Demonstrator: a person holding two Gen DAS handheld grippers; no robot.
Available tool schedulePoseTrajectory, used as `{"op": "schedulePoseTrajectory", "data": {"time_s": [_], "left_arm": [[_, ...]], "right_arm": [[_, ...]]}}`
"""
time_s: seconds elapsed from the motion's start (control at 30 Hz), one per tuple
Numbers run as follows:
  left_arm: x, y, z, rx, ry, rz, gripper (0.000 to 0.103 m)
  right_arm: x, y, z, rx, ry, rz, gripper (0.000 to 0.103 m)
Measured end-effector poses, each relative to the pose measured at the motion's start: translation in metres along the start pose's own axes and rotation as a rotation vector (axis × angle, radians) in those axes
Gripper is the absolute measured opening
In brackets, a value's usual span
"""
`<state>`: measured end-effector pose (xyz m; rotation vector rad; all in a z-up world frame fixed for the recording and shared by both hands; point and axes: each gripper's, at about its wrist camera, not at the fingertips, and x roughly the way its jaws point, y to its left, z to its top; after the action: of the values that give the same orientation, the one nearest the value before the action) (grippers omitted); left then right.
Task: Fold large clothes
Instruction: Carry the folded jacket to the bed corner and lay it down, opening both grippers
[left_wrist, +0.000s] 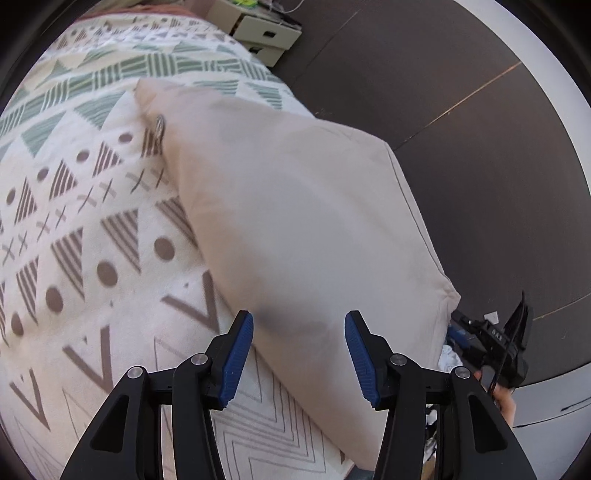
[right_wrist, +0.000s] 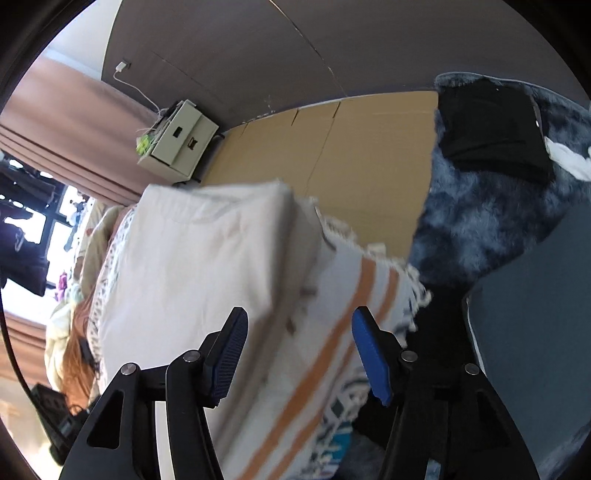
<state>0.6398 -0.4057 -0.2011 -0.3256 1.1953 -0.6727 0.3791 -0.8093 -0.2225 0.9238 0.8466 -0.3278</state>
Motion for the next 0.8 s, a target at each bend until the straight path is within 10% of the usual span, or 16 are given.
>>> {"op": "schedulePoseTrajectory", "data": {"time_s": [0.37, 0.57, 0.8], "left_arm": [[-0.076, -0.001, -0.036, 0.069, -0.070, 0.041, 0.078], [-0.141, 0.001, -0.052, 0.082, -0.142, 0.052, 0.090], [-0.226, 0.010, -0.092, 0.107, -0.265, 0.088, 0.103]], "right_arm": [[-0.072, 0.014, -0.064, -0.075, -0.043, 0.030, 0.061], [-0.110, 0.044, -0.094, -0.141, -0.083, 0.047, 0.100], [-0.149, 0.089, -0.140, -0.237, -0.114, 0.063, 0.103]]}}
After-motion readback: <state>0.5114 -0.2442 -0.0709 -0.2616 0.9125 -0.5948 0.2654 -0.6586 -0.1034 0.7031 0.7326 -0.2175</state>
